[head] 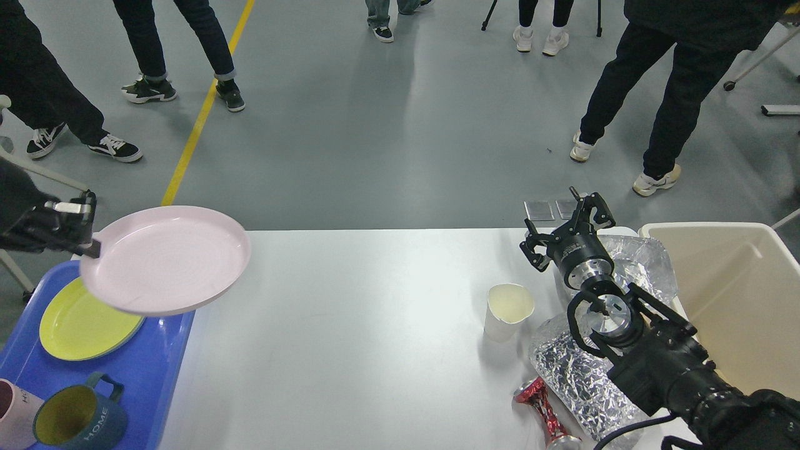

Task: Tidy desktop
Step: 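Lift the pink plate and stack it on the yellow plate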

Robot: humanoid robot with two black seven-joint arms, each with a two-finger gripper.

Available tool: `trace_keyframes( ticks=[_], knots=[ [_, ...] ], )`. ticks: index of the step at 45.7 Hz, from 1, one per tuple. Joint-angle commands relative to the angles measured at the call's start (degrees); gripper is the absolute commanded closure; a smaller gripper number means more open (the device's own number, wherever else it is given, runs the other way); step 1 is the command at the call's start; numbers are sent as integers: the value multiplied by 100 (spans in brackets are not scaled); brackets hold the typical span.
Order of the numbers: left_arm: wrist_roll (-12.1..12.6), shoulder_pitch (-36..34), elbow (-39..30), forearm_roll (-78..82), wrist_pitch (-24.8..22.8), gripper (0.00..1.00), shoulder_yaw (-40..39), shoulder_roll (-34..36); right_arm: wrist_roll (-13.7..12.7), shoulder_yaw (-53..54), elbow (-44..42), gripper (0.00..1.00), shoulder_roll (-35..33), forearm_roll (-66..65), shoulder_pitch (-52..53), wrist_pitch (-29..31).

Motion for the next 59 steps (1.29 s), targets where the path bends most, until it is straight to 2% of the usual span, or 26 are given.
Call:
trace_keyframes(
  ticks=[1, 7, 12, 19, 25, 34, 45, 52, 59],
  knots=[
    [-5, 1394, 535, -12, 929, 99, -13, 516, 0, 0, -1, 0, 0, 1, 0, -1],
    [-23, 2782, 1177, -117, 2089, 99, -443, 982, 0, 0, -1, 0, 0, 1, 0, -1],
    [-23, 3899, 1485, -117, 2854, 98, -1303, 1132, 0, 0, -1, 0, 0, 1, 0, -1],
    [21, 4884, 1915, -161, 3338, 99, -2271, 1159, 0, 0, -1, 0, 0, 1, 0, -1],
    [39, 5298, 2329, -389, 3655, 99, -2448, 1115, 0, 0, -1, 0, 0, 1, 0, 7],
    [65, 5781, 2830, -1048, 3787, 99, -2772, 948, 0, 0, -1, 0, 0, 1, 0, -1],
    [179, 6818, 3770, -1084, 3805, 99, -3695, 526, 0, 0, -1, 0, 0, 1, 0, -1],
    [268, 7258, 4087, -1084, 3805, 99, -4108, 307, 0, 0, -1, 0, 0, 1, 0, -1],
    [268, 7416, 4228, -1084, 3813, 98, -4126, 157, 0, 0, -1, 0, 0, 1, 0, -1]
  ],
)
